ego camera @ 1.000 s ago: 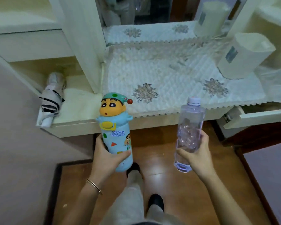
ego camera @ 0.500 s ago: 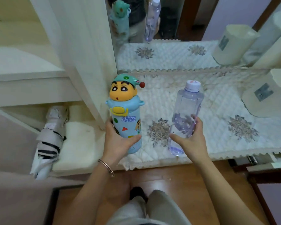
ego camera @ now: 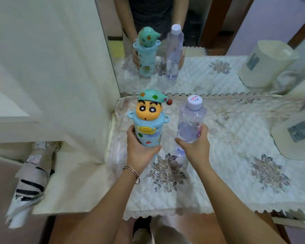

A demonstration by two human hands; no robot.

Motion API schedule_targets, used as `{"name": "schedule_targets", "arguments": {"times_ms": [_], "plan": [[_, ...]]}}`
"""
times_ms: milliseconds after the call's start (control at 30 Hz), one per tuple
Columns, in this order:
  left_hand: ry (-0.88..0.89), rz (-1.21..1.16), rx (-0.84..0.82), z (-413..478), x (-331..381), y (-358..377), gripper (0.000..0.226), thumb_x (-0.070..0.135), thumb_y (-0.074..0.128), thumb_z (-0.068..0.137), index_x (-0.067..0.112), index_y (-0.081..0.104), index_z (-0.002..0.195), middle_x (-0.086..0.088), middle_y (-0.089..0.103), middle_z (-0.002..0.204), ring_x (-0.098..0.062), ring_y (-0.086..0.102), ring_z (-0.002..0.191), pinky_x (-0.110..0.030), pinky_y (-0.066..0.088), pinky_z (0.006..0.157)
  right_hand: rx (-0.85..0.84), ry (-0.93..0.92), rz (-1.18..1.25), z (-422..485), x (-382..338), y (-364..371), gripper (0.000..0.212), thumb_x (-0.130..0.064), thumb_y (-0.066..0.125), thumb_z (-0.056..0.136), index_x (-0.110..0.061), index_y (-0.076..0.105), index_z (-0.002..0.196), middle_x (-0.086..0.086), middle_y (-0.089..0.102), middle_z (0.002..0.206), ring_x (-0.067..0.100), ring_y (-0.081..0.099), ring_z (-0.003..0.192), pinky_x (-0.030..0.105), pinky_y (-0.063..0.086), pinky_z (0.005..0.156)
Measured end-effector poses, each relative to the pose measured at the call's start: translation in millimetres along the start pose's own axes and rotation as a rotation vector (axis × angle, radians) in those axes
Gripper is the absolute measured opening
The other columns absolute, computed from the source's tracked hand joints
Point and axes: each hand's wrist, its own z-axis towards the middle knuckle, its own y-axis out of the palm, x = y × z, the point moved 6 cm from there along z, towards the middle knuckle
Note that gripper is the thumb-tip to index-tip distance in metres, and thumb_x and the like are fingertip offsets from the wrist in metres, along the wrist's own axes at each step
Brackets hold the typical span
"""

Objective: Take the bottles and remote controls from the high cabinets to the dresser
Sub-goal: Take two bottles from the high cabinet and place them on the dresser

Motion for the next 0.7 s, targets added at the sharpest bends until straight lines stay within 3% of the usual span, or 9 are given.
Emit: {"name": "schedule_targets", "arguments": {"times_ms": [67,133,200,267,333,400,500,567,700], "plan": [[-0.005,0.003,0.04,7.6,-2.3,5.7,0.083,0.009,0.086,0.049,0.026,0.033,0.111,-0.006,0.056,0.114,-0.022,0.06,0.103,-0.036,0.053,0.087,-0.001,-0.005,0.035,9.0,3.4,3.4,0.066,-0.007,0.079,0.066,-0.011,0.04,0.119,-0.01,0.052,0.099,0.013,0.052,0.092,0.006,0.04,0.061],[-0.022,-0.001,0.053,13.6,-6.2,11.3,0.084,0.007,0.086,0.05,0.025,0.033,0.112,-0.006,0.056,0.114,-0.021,0.061,0.102,-0.036,0.054,0.087,-0.019,-0.006,0.062,15.0,8.6,7.2,0.061,-0.008,0.08,0.066,-0.017,0.038,0.109,-0.006,0.052,0.102,0.014,0.053,0.092,-0.003,0.04,0.062],[-0.031,0.004,0.049,17.3,-11.3,14.9,0.086,0.006,0.087,0.05,0.021,0.034,0.116,-0.002,0.055,0.11,-0.015,0.062,0.098,-0.029,0.055,0.085,-0.043,-0.02,0.061,19.4,10.1,11.2,0.063,-0.009,0.081,0.066,-0.021,0.033,0.105,-0.011,0.051,0.097,0.011,0.053,0.091,-0.006,0.038,0.061],[-0.023,0.007,0.032,18.2,-15.4,17.3,0.087,0.004,0.087,0.052,0.015,0.034,0.12,0.001,0.053,0.108,-0.003,0.06,0.094,-0.014,0.053,0.079,-0.086,-0.041,0.06,22.5,9.9,13.9,0.067,-0.009,0.082,0.065,-0.021,0.03,0.106,-0.021,0.046,0.096,0.006,0.052,0.09,-0.008,0.037,0.064],[-0.006,0.005,0.021,18.2,-18.6,19.3,0.086,0.0,0.086,0.053,0.012,0.032,0.118,0.004,0.051,0.105,0.005,0.056,0.093,-0.003,0.048,0.074,-0.144,-0.044,0.06,23.7,12.8,14.0,0.069,-0.006,0.081,0.066,-0.017,0.029,0.11,-0.016,0.046,0.102,0.004,0.051,0.091,-0.011,0.035,0.065],[-0.012,0.006,0.003,18.2,-20.2,21.5,0.087,-0.001,0.086,0.053,0.008,0.031,0.119,0.006,0.048,0.104,0.006,0.054,0.092,0.0,0.047,0.072,-0.225,-0.045,0.021,21.8,18.7,13.3,0.073,-0.002,0.078,0.069,-0.011,0.028,0.122,-0.006,0.046,0.115,0.009,0.051,0.101,-0.01,0.035,0.066],[-0.009,0.021,-0.047,19.0,-24.3,21.6,0.091,0.0,0.086,0.054,0.003,0.028,0.124,-0.004,0.045,0.116,0.001,0.055,0.095,-0.002,0.048,0.074,-0.342,-0.031,-0.034,17.4,27.9,10.4,0.082,-0.001,0.072,0.073,-0.012,0.021,0.137,-0.007,0.047,0.117,0.005,0.055,0.098,-0.003,0.043,0.068],[0.001,0.06,-0.117,18.4,-26.3,20.5,0.092,0.0,0.083,0.057,0.003,0.025,0.128,-0.004,0.045,0.12,-0.004,0.054,0.101,-0.001,0.047,0.077,-0.362,-0.032,-0.077,17.2,31.3,6.6,0.078,-0.004,0.071,0.075,-0.019,0.025,0.136,-0.009,0.049,0.111,0.002,0.054,0.09,0.009,0.044,0.07],[0.019,0.117,-0.256,14.1,-27.5,16.1,0.081,-0.006,0.076,0.065,0.006,0.028,0.13,0.018,0.047,0.106,0.02,0.054,0.091,0.003,0.043,0.07,-0.263,-0.024,-0.106,17.9,36.6,2.3,0.054,-0.009,0.076,0.071,-0.029,0.039,0.106,0.004,0.056,0.105,0.022,0.055,0.095,0.037,0.049,0.084]]}}
